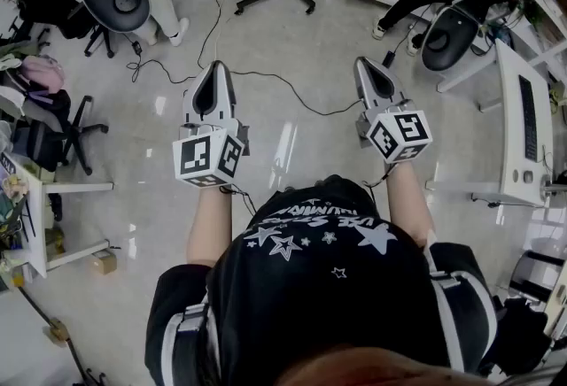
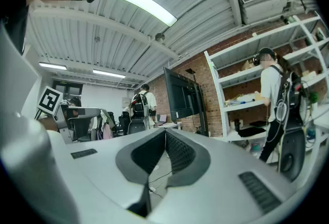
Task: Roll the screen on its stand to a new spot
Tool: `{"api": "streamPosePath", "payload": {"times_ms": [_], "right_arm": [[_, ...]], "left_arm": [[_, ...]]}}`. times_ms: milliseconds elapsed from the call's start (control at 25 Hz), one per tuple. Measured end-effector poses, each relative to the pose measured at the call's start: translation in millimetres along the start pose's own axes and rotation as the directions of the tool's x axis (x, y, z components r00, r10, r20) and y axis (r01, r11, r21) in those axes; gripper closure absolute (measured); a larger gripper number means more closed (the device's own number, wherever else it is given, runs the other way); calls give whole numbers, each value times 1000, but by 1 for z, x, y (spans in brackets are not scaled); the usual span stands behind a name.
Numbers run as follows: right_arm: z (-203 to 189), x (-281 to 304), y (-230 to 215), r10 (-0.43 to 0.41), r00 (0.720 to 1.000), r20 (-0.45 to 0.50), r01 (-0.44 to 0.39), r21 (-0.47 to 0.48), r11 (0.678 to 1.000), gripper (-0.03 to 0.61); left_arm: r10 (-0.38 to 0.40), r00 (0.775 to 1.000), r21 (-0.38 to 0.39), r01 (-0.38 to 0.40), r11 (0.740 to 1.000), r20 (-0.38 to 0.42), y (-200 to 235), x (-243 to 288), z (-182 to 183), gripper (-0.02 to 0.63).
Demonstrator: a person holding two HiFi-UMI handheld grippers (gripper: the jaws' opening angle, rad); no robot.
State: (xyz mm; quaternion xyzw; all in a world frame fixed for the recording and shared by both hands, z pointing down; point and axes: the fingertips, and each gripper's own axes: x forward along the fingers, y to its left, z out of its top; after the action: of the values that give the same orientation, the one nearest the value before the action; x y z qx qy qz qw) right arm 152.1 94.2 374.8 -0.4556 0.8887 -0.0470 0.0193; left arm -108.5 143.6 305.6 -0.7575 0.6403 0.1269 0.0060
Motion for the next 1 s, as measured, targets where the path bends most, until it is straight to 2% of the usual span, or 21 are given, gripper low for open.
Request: {"api": "streamPosePath", "payload": {"times_ms": [240, 400, 600, 800, 1000], "right_arm": [[3, 22, -11, -14, 1000, 15, 14, 12, 1000, 571], [3, 57, -33, 20, 999, 31, -21, 36, 999, 571], [5, 114, -66, 89, 995, 34, -91, 62, 994, 572], [16, 169, -108, 146, 988, 52, -149, 75, 986, 572], [17, 195, -137, 177, 984, 32, -178, 59, 982, 571]], "left_arm": [[-42, 999, -42, 41, 998, -18, 3, 18, -5, 600], [1, 1000, -40, -2, 999, -28, 10, 36, -17, 600], [65, 998, -22, -66, 998, -18, 18, 83, -25, 600], [92, 996, 7, -92, 996, 5, 14, 143, -26, 600], [110, 994, 12, -111, 994, 15, 8, 182, -30, 600]]}}
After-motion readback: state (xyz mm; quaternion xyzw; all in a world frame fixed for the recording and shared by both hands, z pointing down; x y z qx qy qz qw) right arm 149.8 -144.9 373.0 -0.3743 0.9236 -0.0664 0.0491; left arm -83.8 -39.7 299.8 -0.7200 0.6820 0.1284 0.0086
